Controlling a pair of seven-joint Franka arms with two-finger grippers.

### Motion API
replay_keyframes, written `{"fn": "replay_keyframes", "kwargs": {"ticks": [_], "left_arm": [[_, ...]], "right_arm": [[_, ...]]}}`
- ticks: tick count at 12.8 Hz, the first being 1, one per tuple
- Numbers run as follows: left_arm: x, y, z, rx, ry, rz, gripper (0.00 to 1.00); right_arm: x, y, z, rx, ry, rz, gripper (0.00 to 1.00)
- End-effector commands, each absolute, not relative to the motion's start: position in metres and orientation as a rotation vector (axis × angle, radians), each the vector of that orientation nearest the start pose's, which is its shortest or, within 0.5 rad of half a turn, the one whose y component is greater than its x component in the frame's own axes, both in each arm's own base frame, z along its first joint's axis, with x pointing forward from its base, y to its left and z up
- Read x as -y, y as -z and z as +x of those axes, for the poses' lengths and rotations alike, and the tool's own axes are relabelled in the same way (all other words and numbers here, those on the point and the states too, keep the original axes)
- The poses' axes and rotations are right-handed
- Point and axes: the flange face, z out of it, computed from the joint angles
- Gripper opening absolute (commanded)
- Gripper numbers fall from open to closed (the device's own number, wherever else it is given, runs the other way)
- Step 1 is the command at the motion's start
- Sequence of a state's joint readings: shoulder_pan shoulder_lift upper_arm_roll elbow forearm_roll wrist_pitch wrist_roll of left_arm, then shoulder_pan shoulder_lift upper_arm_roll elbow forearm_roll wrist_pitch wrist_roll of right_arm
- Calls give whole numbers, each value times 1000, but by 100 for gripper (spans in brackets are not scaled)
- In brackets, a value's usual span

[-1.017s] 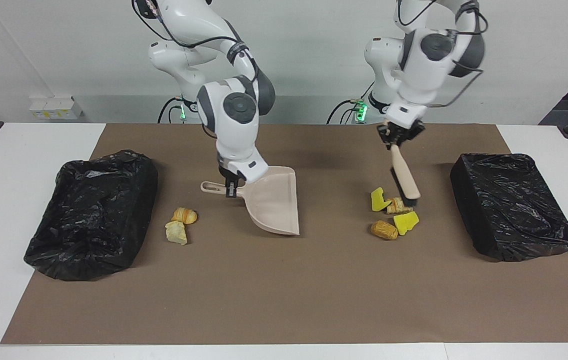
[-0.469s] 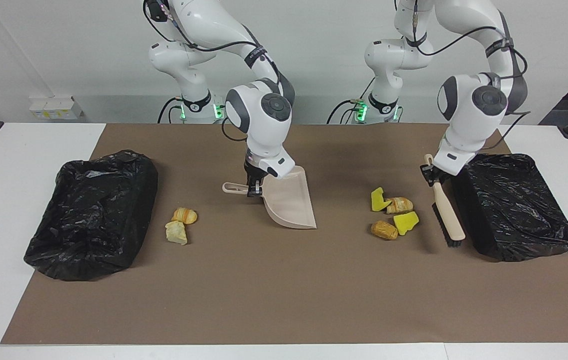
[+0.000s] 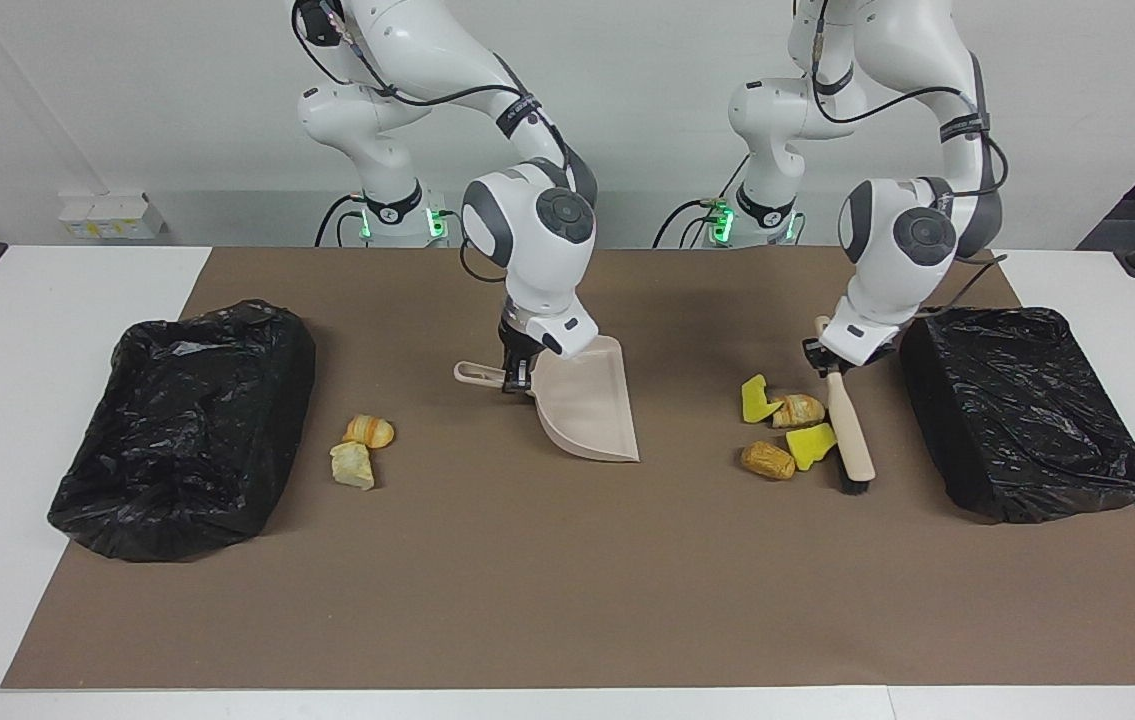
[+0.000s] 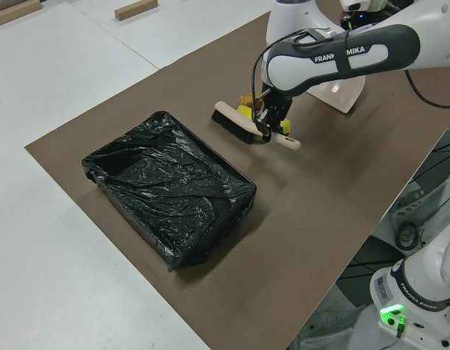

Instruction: Sweep and dump trash in bin

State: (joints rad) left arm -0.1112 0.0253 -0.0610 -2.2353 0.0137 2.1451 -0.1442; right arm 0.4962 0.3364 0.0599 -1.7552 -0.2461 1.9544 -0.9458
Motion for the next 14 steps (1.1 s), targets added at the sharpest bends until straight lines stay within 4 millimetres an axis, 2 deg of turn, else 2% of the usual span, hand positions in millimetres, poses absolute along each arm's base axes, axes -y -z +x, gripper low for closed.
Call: {"fn": "replay_keyframes", "kwargs": {"ticks": [1,5,9,11,12,14], "left_arm": [[130,-356,482,-93,-146,-3151,0],[201,-346,453,-183,-124,-3203,0],[273,-355,417,-218,-171,-3314,0],[290,-360,410,-222,-167,-3346,0],[293,-365,412,-216,-172,-3355,0],[288,-402,418,-239,-108,-3384,0]], "right_arm": [[-321,-359,547,-2092,222,2068,0],[-322,-356,549,-2065,195,2098,0],[-322,-356,550,-2064,190,2100,0],[-322,-356,550,-2064,190,2100,0],[-321,-356,550,-2063,193,2102,0],[-319,-356,551,-2059,193,2105,0]]}}
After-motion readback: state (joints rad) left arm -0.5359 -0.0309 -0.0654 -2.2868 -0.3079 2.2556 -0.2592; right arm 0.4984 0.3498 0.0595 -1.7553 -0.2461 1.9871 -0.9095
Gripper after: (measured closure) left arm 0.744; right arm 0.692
